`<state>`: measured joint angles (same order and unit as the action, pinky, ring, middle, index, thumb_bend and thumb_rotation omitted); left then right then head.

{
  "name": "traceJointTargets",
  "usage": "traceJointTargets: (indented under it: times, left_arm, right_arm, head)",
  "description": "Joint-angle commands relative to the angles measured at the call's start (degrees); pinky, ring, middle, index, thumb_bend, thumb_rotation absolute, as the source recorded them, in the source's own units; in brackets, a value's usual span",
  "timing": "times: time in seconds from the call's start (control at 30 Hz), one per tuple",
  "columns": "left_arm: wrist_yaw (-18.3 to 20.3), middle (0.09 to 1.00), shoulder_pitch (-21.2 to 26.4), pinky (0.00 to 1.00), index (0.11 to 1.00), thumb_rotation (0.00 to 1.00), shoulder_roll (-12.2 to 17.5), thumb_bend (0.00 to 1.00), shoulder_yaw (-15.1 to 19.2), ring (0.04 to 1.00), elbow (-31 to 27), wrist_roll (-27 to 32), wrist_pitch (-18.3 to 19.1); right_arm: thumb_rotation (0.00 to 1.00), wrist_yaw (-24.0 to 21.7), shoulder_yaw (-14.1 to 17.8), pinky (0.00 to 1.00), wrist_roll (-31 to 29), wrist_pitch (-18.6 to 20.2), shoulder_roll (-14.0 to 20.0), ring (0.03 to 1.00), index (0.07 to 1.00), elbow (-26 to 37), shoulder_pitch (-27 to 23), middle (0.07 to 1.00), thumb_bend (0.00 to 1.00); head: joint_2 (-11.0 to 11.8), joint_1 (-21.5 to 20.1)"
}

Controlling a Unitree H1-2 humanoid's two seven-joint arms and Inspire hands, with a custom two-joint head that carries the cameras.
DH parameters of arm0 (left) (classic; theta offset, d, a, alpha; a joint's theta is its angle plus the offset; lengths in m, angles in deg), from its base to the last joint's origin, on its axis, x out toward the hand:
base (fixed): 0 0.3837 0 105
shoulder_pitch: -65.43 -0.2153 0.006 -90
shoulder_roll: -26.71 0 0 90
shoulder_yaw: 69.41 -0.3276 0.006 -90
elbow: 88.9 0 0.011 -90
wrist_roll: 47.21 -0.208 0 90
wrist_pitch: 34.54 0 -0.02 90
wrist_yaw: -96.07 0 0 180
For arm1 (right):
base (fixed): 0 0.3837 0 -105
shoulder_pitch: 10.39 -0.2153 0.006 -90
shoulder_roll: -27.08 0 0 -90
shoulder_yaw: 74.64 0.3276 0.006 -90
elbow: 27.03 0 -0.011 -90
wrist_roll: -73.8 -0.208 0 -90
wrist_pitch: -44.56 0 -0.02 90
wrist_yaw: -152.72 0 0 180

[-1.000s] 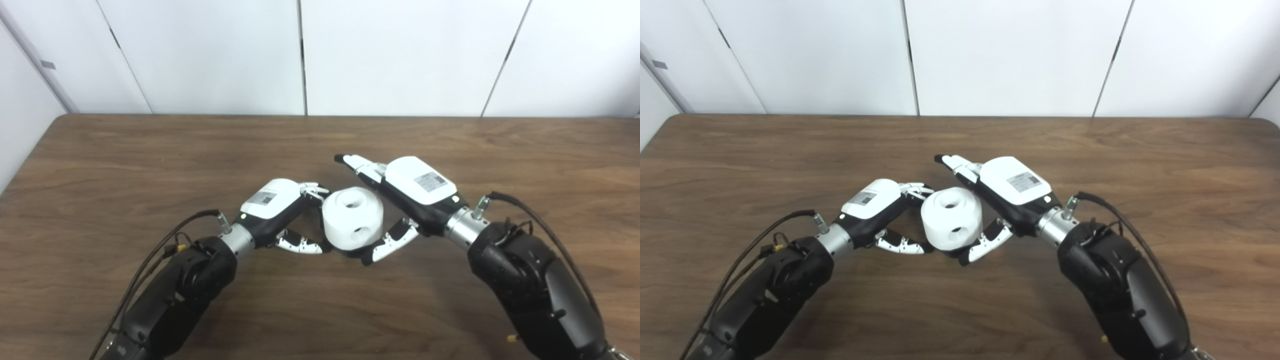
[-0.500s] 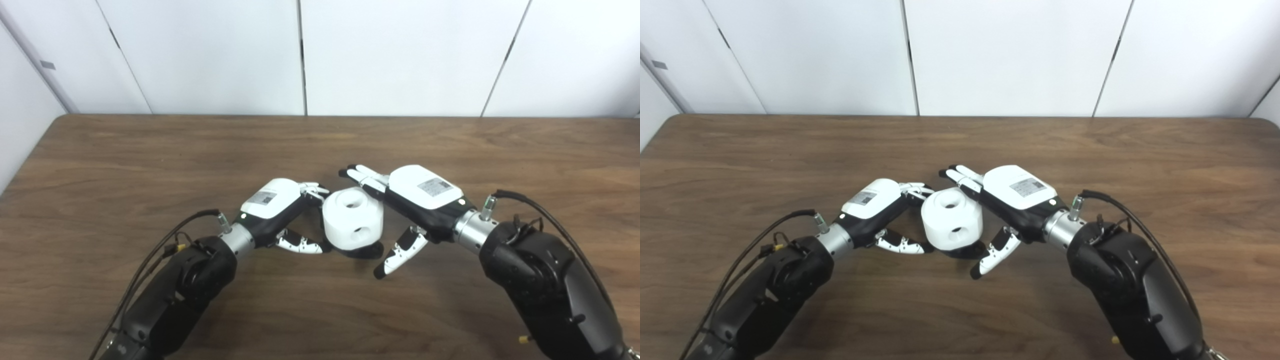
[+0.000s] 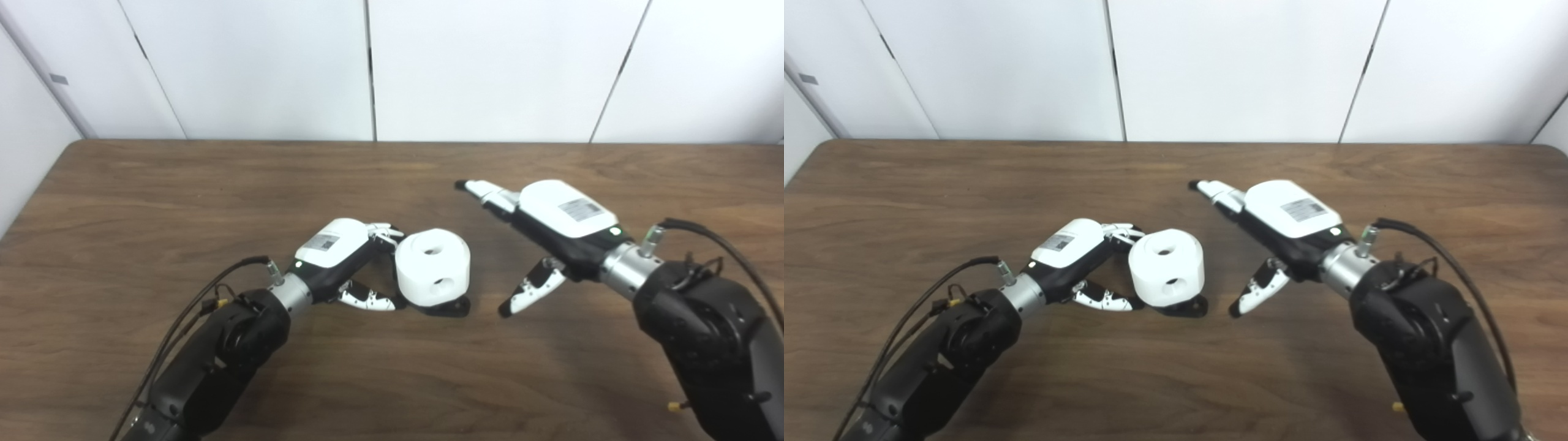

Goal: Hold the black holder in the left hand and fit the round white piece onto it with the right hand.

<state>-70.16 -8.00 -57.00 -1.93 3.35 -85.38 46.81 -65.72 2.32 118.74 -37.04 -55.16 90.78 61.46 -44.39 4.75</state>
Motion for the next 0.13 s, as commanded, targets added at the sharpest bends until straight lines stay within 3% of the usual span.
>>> traceJointTargets:
  times: [0.0, 0.1]
  left_arm:
    - [1.30, 0.826, 0.29, 0.85, 0.480, 0.07, 0.09, 0.52, -0.25, 0.895, 1.22, 0.17, 0.53]
    - [1.07, 0.826, 0.28, 0.86, 0.480, 0.07, 0.04, 0.52, -0.18, 0.894, 1.42, 0.15, 0.33]
  right_arm:
    - [0.13, 2.82, 1.79, 0.66, 0.34, 0.08, 0.25, 0.832, 1.000, 1.88, -0.54, 0.950, 0.89]
    - [0.12, 5.39, 3.34, 0.64, -0.11, -1.09, 0.34, 0.816, 0.999, 1.46, 0.41, 0.940, 0.87]
  head:
    - [-0.09, 0.02]
    - [-0.11, 0.08]
